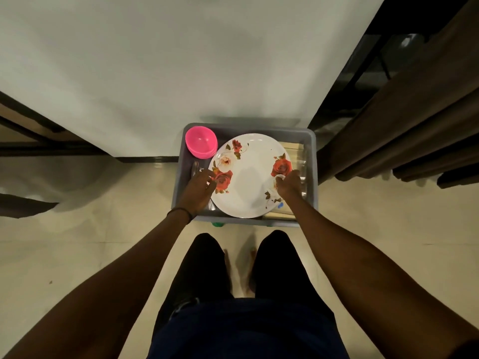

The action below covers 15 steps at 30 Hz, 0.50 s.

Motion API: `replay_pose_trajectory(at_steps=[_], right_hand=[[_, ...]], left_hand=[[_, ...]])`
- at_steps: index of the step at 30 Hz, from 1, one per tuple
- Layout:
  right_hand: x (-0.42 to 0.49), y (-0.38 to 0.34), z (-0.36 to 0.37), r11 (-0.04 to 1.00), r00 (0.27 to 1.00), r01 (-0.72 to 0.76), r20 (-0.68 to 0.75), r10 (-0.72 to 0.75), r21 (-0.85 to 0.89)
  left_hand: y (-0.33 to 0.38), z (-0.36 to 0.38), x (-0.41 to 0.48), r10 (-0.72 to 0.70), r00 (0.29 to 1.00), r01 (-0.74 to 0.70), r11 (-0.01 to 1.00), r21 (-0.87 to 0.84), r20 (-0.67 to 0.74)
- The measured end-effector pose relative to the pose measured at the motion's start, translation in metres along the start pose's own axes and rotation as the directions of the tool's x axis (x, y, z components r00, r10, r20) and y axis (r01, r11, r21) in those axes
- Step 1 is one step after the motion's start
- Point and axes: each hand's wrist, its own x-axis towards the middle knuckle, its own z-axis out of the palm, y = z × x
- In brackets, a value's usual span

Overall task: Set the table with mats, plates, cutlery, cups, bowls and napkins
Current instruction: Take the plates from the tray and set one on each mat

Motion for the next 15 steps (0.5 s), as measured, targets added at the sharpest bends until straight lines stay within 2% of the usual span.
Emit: replay_pose_trajectory(at_steps=[5,9,12,15], right_hand=[[0.014,-0.002,-0.007,0.988,0.994,-0.107,0.005,0.107,0.107],[0.011,0.001,-0.018,0.963,0.983,-0.177,0.082,0.163,0.202],[0.003,0.004,-0.015,0.902,0.962,-0.269,0.143,0.233,0.339],[0.000,0.006,-0.013,0.880,0.962,-0.263,0.179,0.207,0.396]], left_hand=[[-0.004,-0.001,0.005,-0.051,0.999,0.051,0.998,-0.037,0.000],[0.007,-0.007,-0.003,-0.067,0.998,0.066,0.997,-0.047,-0.015],[0.018,-0.012,-0.009,-0.055,0.998,0.055,0.997,-0.045,-0.005],[0.020,-0.015,-0.006,-0.083,0.996,0.084,0.995,-0.048,0.018]])
